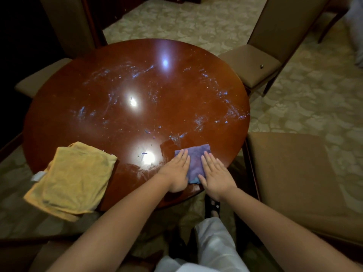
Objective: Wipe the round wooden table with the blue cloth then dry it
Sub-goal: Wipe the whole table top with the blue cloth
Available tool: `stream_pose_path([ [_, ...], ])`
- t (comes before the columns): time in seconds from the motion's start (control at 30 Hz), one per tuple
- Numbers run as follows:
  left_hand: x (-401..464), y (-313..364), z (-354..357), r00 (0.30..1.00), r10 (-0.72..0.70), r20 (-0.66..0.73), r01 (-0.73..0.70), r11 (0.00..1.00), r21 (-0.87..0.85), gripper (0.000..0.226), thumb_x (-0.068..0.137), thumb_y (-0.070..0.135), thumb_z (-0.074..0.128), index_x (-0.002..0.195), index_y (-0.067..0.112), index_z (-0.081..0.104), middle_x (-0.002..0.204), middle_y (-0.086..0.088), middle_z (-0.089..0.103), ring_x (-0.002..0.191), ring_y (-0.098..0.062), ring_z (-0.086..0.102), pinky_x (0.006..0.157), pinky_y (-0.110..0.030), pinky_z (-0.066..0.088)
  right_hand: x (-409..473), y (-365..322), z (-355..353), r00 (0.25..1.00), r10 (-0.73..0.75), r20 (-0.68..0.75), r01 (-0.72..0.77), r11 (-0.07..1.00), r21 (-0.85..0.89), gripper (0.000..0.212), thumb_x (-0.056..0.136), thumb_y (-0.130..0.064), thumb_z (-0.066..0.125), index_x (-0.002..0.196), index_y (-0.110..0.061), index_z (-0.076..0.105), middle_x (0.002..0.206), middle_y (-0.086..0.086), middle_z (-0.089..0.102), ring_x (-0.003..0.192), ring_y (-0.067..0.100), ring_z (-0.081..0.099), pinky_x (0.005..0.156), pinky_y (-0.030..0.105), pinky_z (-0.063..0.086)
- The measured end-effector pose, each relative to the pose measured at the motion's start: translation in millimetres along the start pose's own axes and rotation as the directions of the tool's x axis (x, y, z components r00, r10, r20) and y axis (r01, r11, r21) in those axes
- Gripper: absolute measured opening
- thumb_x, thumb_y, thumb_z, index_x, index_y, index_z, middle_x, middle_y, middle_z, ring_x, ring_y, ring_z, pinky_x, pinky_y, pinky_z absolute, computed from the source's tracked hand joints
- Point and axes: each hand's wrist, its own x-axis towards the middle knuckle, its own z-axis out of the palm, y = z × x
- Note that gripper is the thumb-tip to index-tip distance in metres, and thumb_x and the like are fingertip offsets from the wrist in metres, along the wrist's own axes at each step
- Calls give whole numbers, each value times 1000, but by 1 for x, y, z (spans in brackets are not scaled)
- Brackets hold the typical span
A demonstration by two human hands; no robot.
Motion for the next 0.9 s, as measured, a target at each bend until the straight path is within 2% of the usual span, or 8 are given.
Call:
stream_pose_path([
  [0.13, -19, 4, 19, 999, 26, -24, -26, 1000, -8, 72, 102, 40, 28, 149, 5, -14, 155, -13, -25, 143, -20, -23, 108, -26, -18, -23, -3, 11, 999, -25, -32, 23, 998, -62, 90, 94, -57, -14, 142, 1, 35, 151, 16, 30, 139, 25, 34, 117, 32, 6],
  [0.23, -4, -1, 11, 1000, -2, -7, 2, 1000, -23, 74, 101, 41, 28, 149, 5, -14, 155, -13, -24, 144, -21, -22, 112, -28, -16, -2, 4, 2, 998, -17, -60, 14, 999, -42, 103, 64, -64, -43, 144, -8, -10, 152, 5, -15, 145, 16, -9, 114, 28, -14],
  [0.37, 0, 2, 9, 1000, 0, -14, 0, 1000, -4, 71, 102, 39, 25, 149, 3, -13, 155, -15, -24, 144, -23, -22, 113, -30, -15, 1, 2, 1, 1000, -8, -26, 7, 999, -35, 99, 68, -67, -31, 146, -9, -15, 153, 4, -22, 144, 16, -17, 113, 29, -13],
  [0.5, -22, 12, 22, 999, 44, 0, -43, 992, 116, 69, 102, 40, 21, 148, 2, -14, 154, -15, -24, 144, -24, -22, 108, -28, -19, -28, 0, 27, 999, -31, 6, 32, 997, -74, 80, 99, -53, -4, 137, 2, 40, 146, 16, 39, 133, 26, 43, 114, 31, 13],
  [0.57, -16, 17, 20, 999, 33, -10, -32, 991, 134, 69, 102, 38, 20, 148, 1, -14, 155, -16, -23, 144, -24, -22, 111, -29, -18, -24, 5, 19, 999, -3, 51, 5, 999, -53, 79, 101, -49, 0, 130, 2, 53, 138, 15, 51, 125, 26, 53, 112, 31, 12],
  [0.73, 10, 29, 7, 1000, -10, 7, 9, 999, 49, 70, 102, 39, 22, 148, 0, -13, 155, -17, -23, 144, -26, -21, 119, -34, -11, -11, 17, -12, 1000, -26, 3, 26, 997, -66, 109, 72, -65, -34, 149, 0, 8, 152, 5, -7, 146, 20, 2, 113, 32, -9],
  [0.83, -2, 31, 20, 999, 17, 33, -21, 995, 102, 69, 102, 39, 19, 148, 1, -15, 154, -18, -24, 143, -27, -22, 119, -36, -10, -29, 14, 5, 1000, -14, -3, 14, 996, -91, 78, 100, -43, 0, 126, 2, 58, 138, 13, 49, 124, 24, 55, 112, 33, 24],
  [0.9, -3, 30, 22, 999, 26, 33, -29, 993, 110, 69, 102, 40, 18, 147, 1, -16, 154, -17, -25, 143, -26, -23, 119, -36, -10, -36, 18, 15, 999, 8, 46, -4, 996, -87, 63, 102, -36, 15, 118, -3, 66, 129, 11, 60, 115, 21, 62, 103, 32, 26],
])
